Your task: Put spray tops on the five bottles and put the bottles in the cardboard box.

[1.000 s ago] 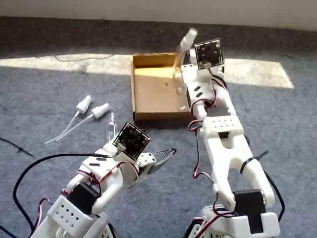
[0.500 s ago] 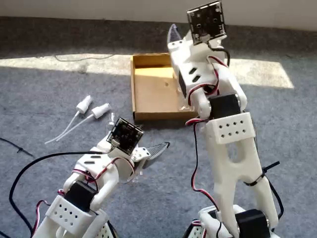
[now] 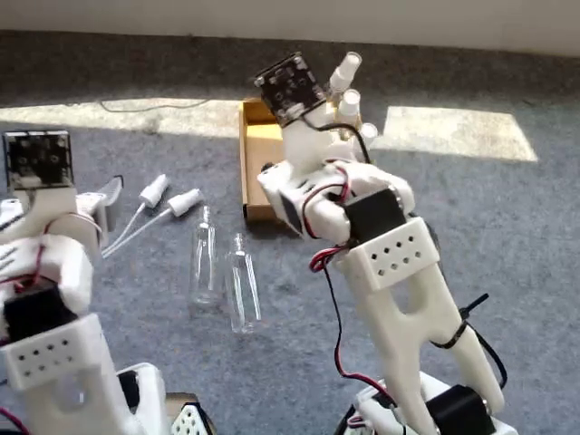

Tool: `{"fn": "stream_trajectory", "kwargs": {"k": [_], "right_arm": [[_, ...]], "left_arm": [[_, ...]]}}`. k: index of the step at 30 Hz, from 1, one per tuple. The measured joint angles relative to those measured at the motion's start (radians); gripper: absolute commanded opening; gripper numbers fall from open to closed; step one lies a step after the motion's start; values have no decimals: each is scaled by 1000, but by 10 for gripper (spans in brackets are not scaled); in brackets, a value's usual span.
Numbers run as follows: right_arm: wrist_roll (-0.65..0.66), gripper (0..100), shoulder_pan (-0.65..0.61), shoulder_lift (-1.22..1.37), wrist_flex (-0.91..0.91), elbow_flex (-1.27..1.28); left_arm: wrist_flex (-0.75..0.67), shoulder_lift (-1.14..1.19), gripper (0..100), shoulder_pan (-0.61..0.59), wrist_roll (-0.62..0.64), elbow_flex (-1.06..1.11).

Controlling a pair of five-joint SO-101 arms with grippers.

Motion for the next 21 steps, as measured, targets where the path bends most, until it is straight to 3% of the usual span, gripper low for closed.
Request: {"fn": "stream_trajectory", "kwargs": {"k": [5,10,15,21], "right_arm": [[-89,264,-140,144,101,0],[-261,264,-186,345,86,-8],[-385,264,-187,497,-3,-12],[-486,264,-187,562,-55,-17]], "left_arm": [[89,385,287,-226,-158,-324],[89,678,289,-402,-219,-519],[83,833,290,-465,-278,-540],[-110,901,291,-517,-293,-453]]}}
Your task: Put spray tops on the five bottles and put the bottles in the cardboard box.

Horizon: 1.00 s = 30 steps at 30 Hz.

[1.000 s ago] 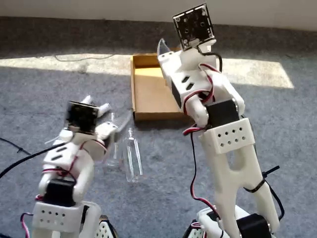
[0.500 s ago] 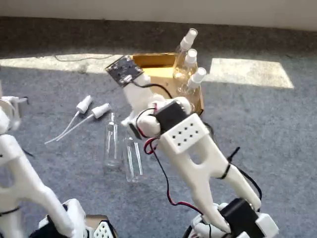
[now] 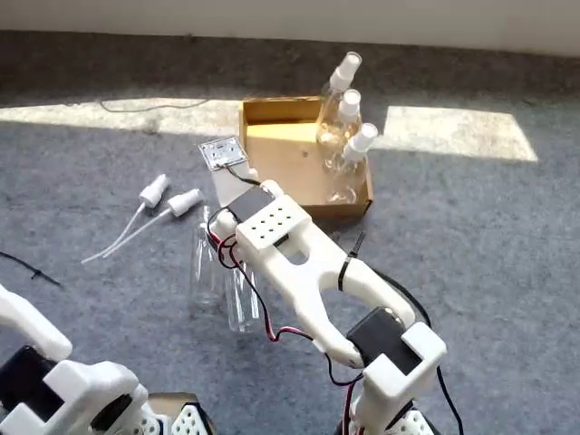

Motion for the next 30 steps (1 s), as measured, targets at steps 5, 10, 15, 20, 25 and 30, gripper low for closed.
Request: {"fn": "stream_trajectory", "kwargs": {"k": [5,10,15,20,25,30], "right_arm": [[-9,264,-12,3,-34,0],[-9,264,-51,3,-34,0],[-15,264,-60,3,-15,9],[-15,264,-55,3,-15,60],[-15,264,-55,3,-15,66],[-15,264,-55,3,-15,68]], "left_arm": [[-157,2,291,5,0,140],[-224,2,291,2,-2,175],[-232,2,291,2,-2,180],[-232,2,291,3,-2,180],[-232,2,291,3,-2,180],[-232,2,291,3,-2,180]]}}
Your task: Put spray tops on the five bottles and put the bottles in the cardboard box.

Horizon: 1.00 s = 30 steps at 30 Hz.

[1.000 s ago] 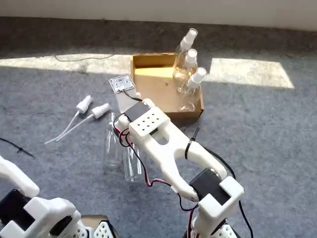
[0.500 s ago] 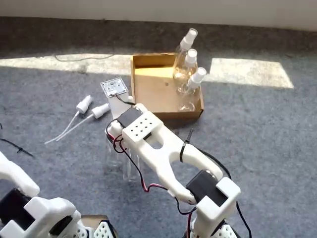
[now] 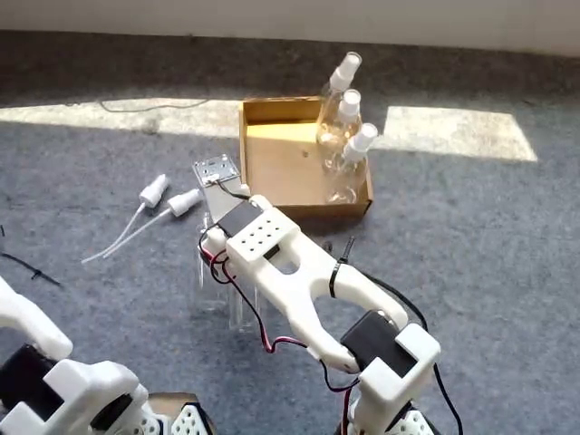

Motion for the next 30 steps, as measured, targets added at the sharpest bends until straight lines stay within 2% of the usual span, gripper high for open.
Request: {"fn": "stream_trajectory", "kwargs": {"k": [4,8,12,18,23,30], "right_arm": [[0,264,6,0,-49,54],[-68,264,26,0,-130,133],[-126,264,31,0,-146,147],[-126,261,37,0,-130,150],[12,203,95,0,-14,150],[319,203,110,-3,35,244]], "left_arm": [[0,0,291,0,0,0],[0,0,291,0,0,0],[0,0,291,0,0,0],[0,0,291,-2,0,0],[0,0,291,-29,0,0],[0,0,291,-55,0,0]]}}
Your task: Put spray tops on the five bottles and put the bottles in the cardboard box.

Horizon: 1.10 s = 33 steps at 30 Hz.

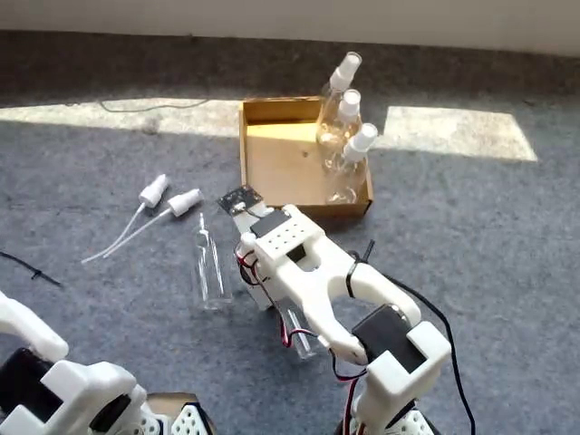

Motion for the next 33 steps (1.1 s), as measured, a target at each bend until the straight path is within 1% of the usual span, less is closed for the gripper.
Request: {"fn": "stream_trajectory", "kwargs": {"k": [3,9,12,16,20,22,24,28,33], "right_arm": [[37,203,0,-17,-44,43],[46,203,-2,-41,-92,92],[48,203,-17,-117,-123,120],[52,203,-63,-227,-192,221],[140,203,-91,-270,-236,305],[155,204,-92,-272,-247,325],[161,229,-92,-272,-247,328],[157,345,-94,-275,-247,330],[150,358,-92,-331,-239,331]], "left_arm": [[0,0,291,0,0,0],[0,0,291,0,0,0],[0,0,291,0,0,0],[0,0,291,0,0,0],[0,0,291,0,0,0],[0,0,291,0,0,0],[0,0,291,0,0,0],[0,0,291,0,0,0],[0,0,291,0,0,0]]}}
